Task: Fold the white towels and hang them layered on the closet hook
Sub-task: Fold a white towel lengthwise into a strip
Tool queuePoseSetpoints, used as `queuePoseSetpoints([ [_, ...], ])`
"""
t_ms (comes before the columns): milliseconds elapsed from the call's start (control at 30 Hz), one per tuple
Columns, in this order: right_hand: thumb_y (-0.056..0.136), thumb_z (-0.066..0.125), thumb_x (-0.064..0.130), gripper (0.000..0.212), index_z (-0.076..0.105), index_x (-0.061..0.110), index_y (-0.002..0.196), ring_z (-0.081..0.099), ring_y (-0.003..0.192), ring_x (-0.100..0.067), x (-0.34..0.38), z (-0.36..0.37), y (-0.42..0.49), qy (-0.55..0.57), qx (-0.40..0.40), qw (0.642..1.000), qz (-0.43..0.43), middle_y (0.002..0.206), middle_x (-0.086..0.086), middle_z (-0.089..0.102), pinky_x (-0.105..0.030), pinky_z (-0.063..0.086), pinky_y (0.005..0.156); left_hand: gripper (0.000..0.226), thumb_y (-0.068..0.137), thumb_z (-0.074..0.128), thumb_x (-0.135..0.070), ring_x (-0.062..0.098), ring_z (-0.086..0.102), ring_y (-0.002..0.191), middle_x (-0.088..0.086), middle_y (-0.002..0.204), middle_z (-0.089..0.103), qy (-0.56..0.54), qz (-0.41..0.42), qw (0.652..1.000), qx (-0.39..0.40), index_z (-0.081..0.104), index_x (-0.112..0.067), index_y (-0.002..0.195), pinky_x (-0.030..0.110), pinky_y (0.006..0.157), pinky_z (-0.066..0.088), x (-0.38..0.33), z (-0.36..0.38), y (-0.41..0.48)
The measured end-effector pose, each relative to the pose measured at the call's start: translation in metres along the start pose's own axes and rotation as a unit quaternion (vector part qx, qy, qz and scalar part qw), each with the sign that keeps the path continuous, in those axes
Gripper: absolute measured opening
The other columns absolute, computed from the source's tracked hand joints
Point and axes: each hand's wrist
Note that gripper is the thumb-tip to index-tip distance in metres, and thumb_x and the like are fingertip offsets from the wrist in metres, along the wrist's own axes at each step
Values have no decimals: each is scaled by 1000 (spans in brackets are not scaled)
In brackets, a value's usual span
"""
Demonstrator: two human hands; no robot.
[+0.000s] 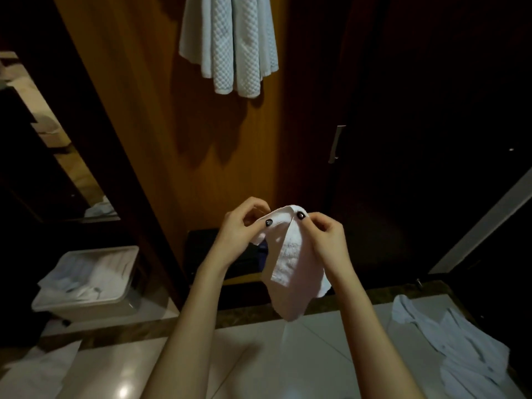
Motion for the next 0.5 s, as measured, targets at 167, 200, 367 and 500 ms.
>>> queuePoseSetpoints([
  [167,96,60,24,27,68,13,72,51,64,-11,-2,-12,1,32,-38,998,43,64,-4,57,-29,40,61,46,82,56,14,3,66,93,-14,91,71,-37,-3,999,-31,72,-28,87,15,82,49,12,5,-12],
  [200,96,59,23,27,67,16,71,52,63,-10,-3,-13,1,42,-41,997,55,63,1,57,-27,41,59,45,82,56,15,4,66,92,-12,89,72,-29,-8,999,-24,73,-26,85,15,81,49,14,7,-15],
  [367,97,57,28,31,62,11,71,48,63,-18,-7,-15,-1,84,-38,991,96,66,-6,52,-23,42,55,20,87,71,-11,-2,60,97,-11,105,65,-1,-49,997,55,73,-19,105,11,84,45,19,26,-32],
  [500,96,59,28,29,67,13,73,57,60,-14,-7,-16,-1,140,-12,981,136,66,-3,61,-26,48,55,33,82,76,-21,-3,55,104,-9,113,52,41,-50,996,59,69,-13,114,6,90,40,24,42,-43],
])
Point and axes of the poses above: each hand's wrist, its own y-axis towards the middle knuckle, its own z-axis out of the palm, x = y × z
